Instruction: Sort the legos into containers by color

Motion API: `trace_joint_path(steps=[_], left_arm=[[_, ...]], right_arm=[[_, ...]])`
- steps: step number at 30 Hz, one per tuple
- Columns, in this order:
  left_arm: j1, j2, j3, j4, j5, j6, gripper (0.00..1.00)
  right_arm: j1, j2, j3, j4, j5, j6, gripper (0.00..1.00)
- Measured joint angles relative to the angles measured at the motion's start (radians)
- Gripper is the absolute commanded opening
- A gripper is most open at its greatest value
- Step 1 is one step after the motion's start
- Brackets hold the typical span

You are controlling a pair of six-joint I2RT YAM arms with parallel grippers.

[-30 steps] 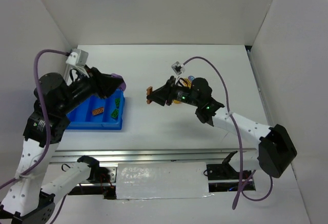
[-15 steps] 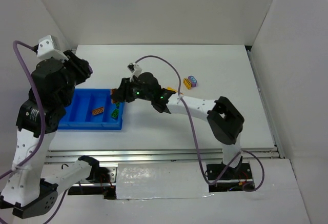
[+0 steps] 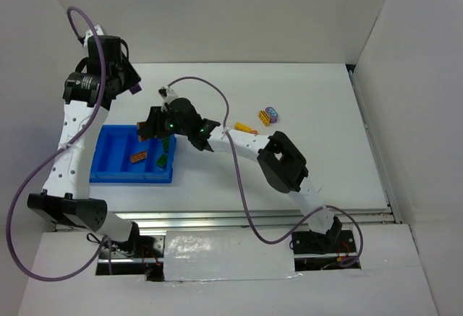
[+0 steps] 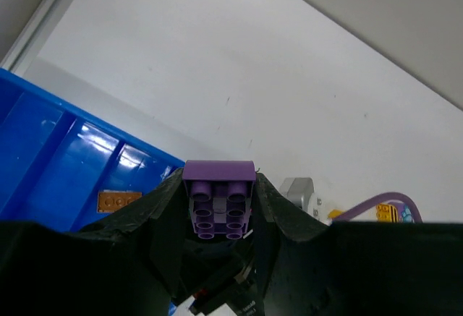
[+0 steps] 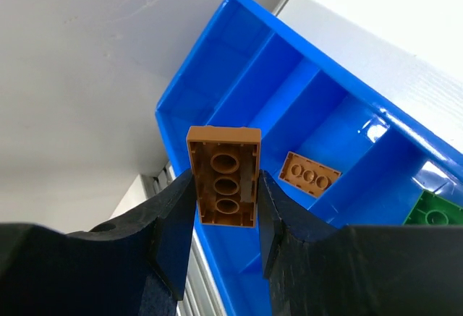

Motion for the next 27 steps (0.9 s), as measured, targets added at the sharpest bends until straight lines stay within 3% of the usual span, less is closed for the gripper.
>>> trace_joint_path(steps=[13,18,19,20,23,27], left_arm=[[0.008,-0.133,-0.121,-0.019,-0.006,-0.013,0.00],[0.016,-0.203,-0.140,-0.011,0.016,-0.012,0.00],[0.017,-0.214,-0.145,-0.009,0.018,-0.012,0.00],[0.019,-0.225,-0.151,-0.007,0.019,-0.011,0.00],[0.023,-0.259,-0.181,-0.004,0.020,-0.011,0.00],[0.041,-0.303,-0.231,-0.006,0.013,-0.013,0.00]], right_arm=[[0.068,0.169,0.261,-0.134,0.158,0.018,0.01],[0.097,0.190,0.284,-0.187,0.214,0.015,0.17],[0.099,0.191,0.284,-0.194,0.219,0.014,0.23],[0.101,0.191,0.282,-0.197,0.224,0.013,0.38],[0.101,0.191,0.277,-0.197,0.233,0.005,0.56],[0.100,0.191,0.275,-0.193,0.232,-0.016,0.69]])
